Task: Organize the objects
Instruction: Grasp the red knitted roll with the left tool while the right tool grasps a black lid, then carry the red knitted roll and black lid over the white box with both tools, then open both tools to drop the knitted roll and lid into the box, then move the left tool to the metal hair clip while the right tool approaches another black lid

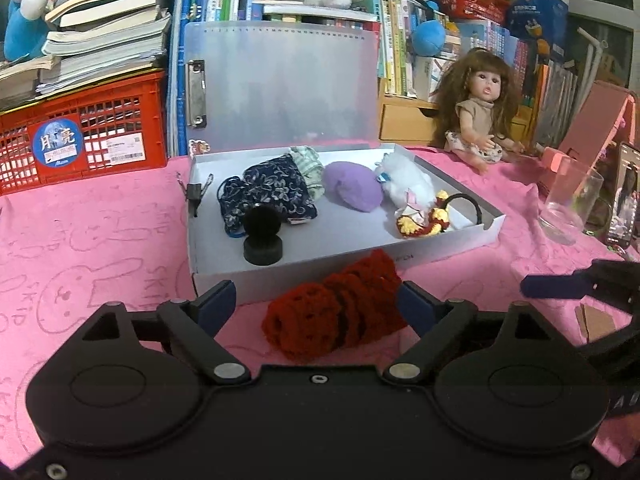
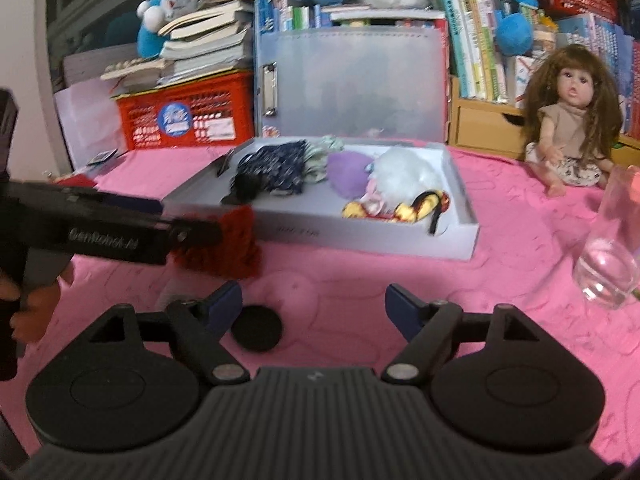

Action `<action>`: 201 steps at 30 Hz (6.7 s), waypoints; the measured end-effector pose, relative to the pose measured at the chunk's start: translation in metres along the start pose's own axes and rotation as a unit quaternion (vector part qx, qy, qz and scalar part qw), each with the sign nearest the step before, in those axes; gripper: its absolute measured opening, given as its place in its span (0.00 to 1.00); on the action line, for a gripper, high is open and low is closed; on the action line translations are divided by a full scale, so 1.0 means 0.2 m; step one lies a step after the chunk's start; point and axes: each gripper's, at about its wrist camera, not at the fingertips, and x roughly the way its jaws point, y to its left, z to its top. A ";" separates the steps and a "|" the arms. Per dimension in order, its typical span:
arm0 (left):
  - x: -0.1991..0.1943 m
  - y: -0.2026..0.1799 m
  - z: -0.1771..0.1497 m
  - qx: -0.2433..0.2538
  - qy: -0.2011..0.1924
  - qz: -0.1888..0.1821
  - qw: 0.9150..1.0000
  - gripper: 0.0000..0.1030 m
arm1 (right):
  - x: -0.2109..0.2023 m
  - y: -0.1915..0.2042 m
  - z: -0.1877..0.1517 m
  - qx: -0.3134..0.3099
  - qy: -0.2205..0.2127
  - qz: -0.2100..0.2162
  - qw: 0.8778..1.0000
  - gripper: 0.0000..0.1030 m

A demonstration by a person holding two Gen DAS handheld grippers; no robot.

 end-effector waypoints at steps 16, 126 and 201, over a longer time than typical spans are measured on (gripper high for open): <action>0.04 -0.04 -0.04 -0.004 0.011 0.001 1.000 0.89 | 0.05 0.06 -0.08 -0.007 0.020 0.002 1.000 0.86; 0.30 0.16 0.23 -0.072 -0.016 0.061 0.995 0.46 | 0.50 -0.24 0.38 0.074 0.081 -0.094 0.989 0.34; -0.22 0.02 -0.03 -0.021 -0.011 -0.022 0.999 0.82 | -0.19 0.07 0.04 0.001 -0.017 -0.015 1.000 0.82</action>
